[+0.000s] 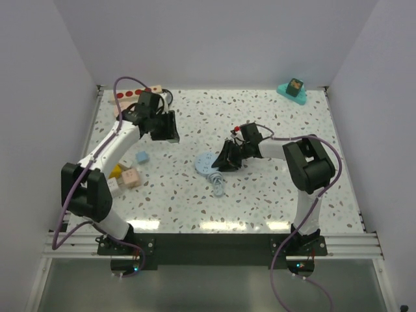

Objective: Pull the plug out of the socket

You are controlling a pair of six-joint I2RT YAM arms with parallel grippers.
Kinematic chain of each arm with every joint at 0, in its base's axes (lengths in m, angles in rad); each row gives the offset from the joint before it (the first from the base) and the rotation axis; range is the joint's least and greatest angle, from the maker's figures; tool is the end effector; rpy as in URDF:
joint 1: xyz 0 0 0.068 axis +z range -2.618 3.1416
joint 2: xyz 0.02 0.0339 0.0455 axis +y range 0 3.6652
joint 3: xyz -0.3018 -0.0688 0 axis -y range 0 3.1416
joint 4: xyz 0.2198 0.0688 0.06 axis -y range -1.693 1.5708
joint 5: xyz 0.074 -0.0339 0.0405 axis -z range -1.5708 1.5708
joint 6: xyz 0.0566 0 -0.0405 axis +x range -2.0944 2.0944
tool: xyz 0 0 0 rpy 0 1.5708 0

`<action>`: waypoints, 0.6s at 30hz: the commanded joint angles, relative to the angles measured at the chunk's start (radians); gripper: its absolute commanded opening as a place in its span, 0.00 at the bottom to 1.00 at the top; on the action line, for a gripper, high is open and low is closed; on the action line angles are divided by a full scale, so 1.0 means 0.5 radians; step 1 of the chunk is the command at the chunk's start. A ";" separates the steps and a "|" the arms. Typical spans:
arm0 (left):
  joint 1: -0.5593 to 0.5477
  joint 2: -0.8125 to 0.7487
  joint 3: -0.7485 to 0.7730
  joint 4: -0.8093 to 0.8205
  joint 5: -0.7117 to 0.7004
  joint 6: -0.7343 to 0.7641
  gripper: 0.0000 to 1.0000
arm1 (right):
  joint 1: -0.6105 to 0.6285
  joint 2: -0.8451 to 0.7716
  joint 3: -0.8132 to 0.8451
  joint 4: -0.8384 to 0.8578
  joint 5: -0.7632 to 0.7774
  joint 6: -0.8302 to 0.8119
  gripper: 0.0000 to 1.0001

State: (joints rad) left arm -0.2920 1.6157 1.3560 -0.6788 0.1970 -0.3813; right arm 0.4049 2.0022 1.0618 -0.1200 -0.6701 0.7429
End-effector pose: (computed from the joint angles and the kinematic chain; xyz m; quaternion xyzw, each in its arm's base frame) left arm 0.3204 -0.1079 0.3121 -0.0117 0.9463 -0.1904 0.2612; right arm 0.3373 0.1828 0.1422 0.0719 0.9148 0.3966 0.0275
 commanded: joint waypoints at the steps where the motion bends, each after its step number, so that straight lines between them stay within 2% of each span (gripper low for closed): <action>1: 0.025 -0.035 -0.027 -0.121 -0.179 0.130 0.00 | -0.040 0.269 -0.194 -0.564 1.049 -0.286 0.00; 5: 0.316 -0.025 -0.260 -0.066 -0.287 0.180 0.00 | -0.040 0.236 -0.231 -0.460 0.902 -0.302 0.00; 9: 0.467 -0.047 -0.441 0.014 -0.366 0.223 0.00 | -0.040 0.190 -0.255 -0.404 0.776 -0.311 0.00; 12: 0.541 -0.065 -0.533 0.048 -0.388 0.226 0.15 | -0.040 0.168 -0.234 -0.410 0.711 -0.326 0.00; 14: 0.547 -0.084 -0.564 0.063 -0.388 0.217 0.28 | -0.034 0.159 -0.222 -0.417 0.684 -0.338 0.00; 15: 0.547 -0.108 -0.573 0.060 -0.388 0.207 0.38 | -0.031 0.156 -0.206 -0.417 0.653 -0.341 0.00; 16: 0.550 -0.120 -0.580 0.066 -0.388 0.198 0.53 | -0.031 0.159 -0.197 -0.420 0.638 -0.345 0.00; 18: 0.547 -0.145 -0.595 0.066 -0.443 0.174 0.66 | -0.018 0.165 -0.173 -0.429 0.598 -0.357 0.00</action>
State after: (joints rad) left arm -0.0193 1.6012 1.0637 -0.6796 0.0143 -0.2928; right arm 0.4046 1.9812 1.0443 -0.0875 -0.6876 0.7193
